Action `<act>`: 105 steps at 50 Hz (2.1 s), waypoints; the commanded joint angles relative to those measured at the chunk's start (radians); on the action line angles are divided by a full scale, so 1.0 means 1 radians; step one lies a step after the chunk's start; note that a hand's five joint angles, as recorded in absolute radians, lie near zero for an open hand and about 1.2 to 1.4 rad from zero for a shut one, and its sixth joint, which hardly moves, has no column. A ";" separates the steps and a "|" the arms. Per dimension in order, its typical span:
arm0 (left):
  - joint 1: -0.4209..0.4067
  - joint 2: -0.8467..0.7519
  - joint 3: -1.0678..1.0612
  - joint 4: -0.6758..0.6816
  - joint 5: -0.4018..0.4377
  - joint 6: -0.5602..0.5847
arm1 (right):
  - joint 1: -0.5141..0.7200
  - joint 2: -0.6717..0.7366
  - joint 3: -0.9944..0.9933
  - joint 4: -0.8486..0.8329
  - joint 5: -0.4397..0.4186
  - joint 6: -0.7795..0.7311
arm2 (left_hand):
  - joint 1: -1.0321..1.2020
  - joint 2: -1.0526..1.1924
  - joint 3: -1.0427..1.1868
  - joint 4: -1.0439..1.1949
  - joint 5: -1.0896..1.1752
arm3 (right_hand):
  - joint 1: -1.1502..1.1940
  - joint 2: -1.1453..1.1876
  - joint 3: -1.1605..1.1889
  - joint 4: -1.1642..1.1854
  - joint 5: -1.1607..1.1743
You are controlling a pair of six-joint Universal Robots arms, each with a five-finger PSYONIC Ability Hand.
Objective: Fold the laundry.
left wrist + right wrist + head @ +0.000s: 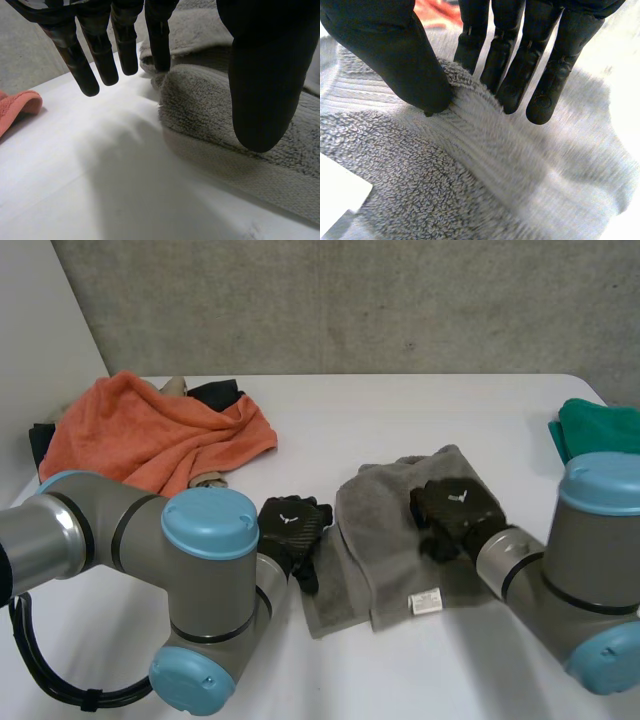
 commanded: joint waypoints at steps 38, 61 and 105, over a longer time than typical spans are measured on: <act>-0.072 -0.126 0.103 -0.001 0.044 0.015 | -0.146 -0.439 0.043 0.034 -0.085 0.028 | 0.170 0.183 0.190 0.214 0.204 | 0.414 0.221 0.212 0.209 0.241; -0.012 0.175 0.025 0.056 -0.009 0.014 | -0.256 -0.435 -0.044 0.098 -0.134 -0.015 | 0.977 0.990 0.997 1.021 1.011 | 0.414 0.221 0.212 0.209 0.241; 0.296 0.241 0.277 0.125 0.096 0.067 | -0.304 -0.117 -0.447 -0.155 -0.332 -0.296 | 0.977 0.990 0.997 1.021 1.011 | 0.414 0.221 0.212 0.209 0.241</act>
